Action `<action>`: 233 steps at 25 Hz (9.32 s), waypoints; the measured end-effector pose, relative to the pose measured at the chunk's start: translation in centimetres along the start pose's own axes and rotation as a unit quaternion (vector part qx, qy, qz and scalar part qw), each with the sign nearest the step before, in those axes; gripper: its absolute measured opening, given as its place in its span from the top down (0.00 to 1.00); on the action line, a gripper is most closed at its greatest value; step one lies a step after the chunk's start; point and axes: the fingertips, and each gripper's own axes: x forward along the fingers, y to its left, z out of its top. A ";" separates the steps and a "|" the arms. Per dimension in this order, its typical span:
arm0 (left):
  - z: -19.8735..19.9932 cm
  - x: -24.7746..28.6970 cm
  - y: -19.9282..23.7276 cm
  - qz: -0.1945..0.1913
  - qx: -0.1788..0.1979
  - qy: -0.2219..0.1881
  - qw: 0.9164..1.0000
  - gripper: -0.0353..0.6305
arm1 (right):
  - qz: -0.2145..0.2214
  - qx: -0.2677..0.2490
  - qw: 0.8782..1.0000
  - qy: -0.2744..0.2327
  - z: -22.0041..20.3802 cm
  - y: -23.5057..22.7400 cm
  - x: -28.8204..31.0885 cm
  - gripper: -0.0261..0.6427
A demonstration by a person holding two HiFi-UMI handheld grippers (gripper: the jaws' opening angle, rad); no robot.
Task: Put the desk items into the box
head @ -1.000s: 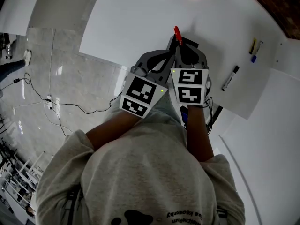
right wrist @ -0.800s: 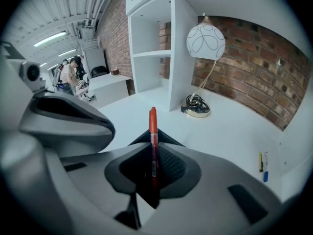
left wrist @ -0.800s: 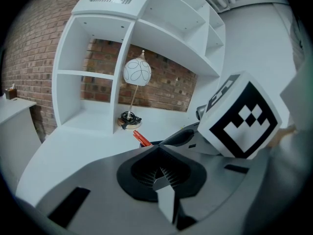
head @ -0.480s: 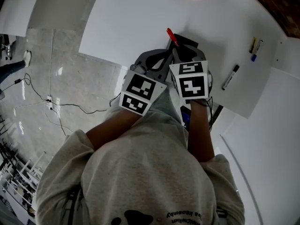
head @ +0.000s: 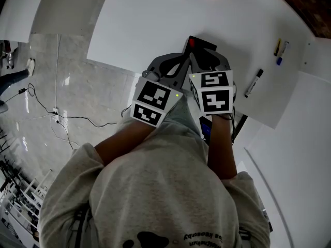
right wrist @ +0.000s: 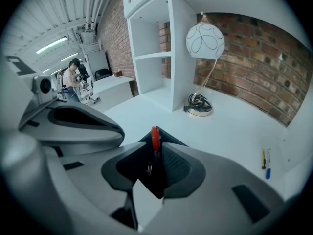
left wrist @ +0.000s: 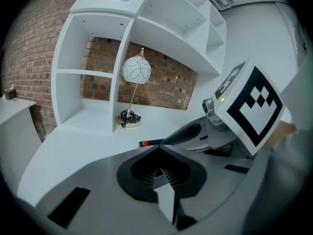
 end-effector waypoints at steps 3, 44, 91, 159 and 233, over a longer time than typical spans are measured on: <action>0.3 0.1 -0.6 -0.006 0.005 -0.002 1.000 0.94 | -0.010 0.005 1.000 -0.017 0.1 -0.5 -0.8 0.80; 3.4 3.0 -11.8 -0.126 0.114 -0.021 0.985 0.94 | -0.170 0.084 0.967 -0.169 -1.7 -8.0 -13.3 0.94; -1.9 14.6 -23.1 -0.242 0.150 0.062 0.957 0.94 | -0.256 0.226 0.937 -0.074 -17.1 -19.2 -14.6 0.94; -4.0 16.6 -19.9 -0.222 0.133 0.106 0.960 0.94 | -0.147 0.299 0.937 0.103 -21.3 -19.9 -6.5 0.85; 2.4 0.0 -5.2 -0.041 0.054 -0.033 0.997 0.94 | -0.117 0.042 0.975 -0.186 1.8 -3.2 -8.9 0.85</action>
